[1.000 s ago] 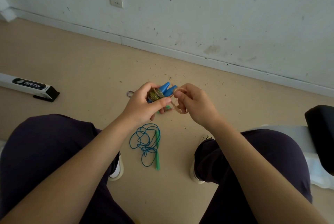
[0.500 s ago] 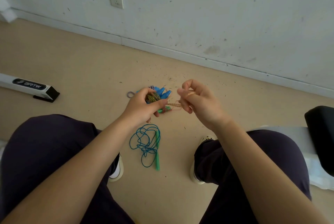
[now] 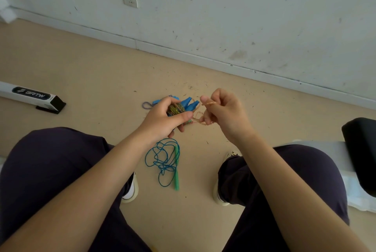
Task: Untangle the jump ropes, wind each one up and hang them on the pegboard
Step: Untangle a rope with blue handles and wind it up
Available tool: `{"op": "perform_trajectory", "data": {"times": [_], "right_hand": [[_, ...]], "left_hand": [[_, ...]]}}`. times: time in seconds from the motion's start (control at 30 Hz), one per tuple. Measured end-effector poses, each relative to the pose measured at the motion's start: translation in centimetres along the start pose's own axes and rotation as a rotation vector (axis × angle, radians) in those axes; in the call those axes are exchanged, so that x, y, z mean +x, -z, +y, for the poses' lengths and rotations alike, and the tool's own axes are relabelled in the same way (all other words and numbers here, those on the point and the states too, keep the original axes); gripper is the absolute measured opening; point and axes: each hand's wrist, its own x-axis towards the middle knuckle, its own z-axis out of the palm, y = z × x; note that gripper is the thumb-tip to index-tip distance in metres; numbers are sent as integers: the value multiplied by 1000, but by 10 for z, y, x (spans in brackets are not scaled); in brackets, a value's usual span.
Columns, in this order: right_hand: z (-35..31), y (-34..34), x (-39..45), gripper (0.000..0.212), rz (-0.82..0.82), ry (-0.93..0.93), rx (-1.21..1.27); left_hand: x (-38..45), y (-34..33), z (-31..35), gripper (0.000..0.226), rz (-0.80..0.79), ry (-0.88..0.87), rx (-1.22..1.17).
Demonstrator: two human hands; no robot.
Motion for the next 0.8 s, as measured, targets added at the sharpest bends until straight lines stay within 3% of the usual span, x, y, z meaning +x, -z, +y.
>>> {"op": "perform_trajectory", "data": {"times": [0.23, 0.43, 0.6, 0.8], "right_hand": [[3, -11, -1, 31, -8, 39, -173], [7, -11, -1, 26, -88, 31, -279], [12, -13, -3, 12, -271, 57, -321], [6, -12, -4, 34, -236, 44, -187]], "left_hand": [[-4, -6, 2, 37, 38, -99, -75], [-2, -7, 1, 40, 137, -87, -51], [0, -5, 2, 37, 241, -61, -55], [1, -3, 3, 33, 208, -88, -54]]}}
